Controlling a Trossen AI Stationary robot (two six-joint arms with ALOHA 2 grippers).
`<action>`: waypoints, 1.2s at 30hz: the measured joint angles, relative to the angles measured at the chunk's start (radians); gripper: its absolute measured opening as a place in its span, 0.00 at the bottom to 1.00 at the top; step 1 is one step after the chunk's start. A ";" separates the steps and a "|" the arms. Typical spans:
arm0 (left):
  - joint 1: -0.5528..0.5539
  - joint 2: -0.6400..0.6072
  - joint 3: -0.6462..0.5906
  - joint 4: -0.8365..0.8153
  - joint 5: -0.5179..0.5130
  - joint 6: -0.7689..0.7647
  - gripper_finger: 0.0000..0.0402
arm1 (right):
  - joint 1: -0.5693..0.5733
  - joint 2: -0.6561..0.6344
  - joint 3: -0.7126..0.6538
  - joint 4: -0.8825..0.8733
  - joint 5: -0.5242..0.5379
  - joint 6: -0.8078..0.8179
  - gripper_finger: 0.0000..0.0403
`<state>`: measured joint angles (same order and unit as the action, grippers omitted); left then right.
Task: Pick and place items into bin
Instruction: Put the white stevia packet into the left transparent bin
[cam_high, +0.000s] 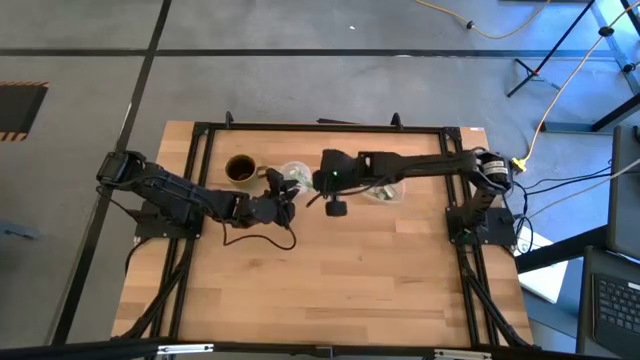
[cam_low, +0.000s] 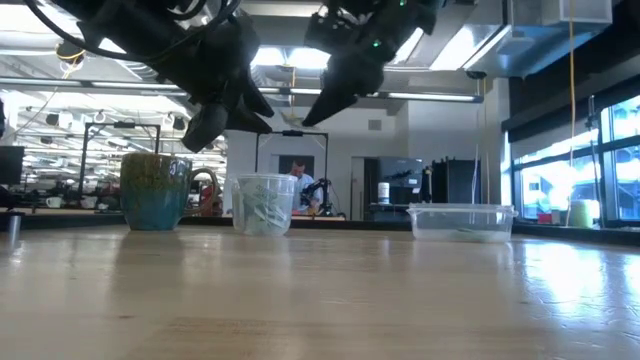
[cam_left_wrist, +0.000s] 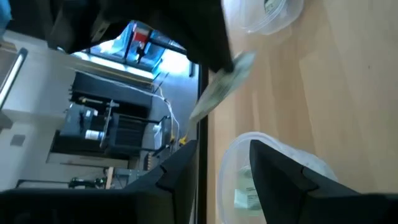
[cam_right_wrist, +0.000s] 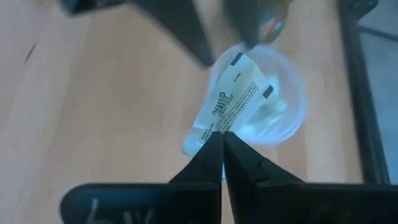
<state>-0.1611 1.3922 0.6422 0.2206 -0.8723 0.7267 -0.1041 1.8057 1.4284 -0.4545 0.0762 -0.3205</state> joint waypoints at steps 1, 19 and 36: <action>-0.002 0.000 0.000 0.000 -0.006 -0.006 0.35 | -0.009 0.003 0.001 0.024 -0.002 -0.006 0.02; -0.009 -0.002 0.000 0.063 -0.017 0.089 0.35 | 0.005 0.007 0.001 0.031 -0.126 -0.014 0.02; -0.034 -0.002 0.000 0.084 0.134 0.190 0.34 | 0.014 0.006 0.001 0.031 -0.184 -0.024 0.02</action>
<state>-0.1947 1.3899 0.6422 0.3042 -0.7387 0.9165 -0.0902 1.8119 1.4292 -0.4232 -0.1074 -0.3443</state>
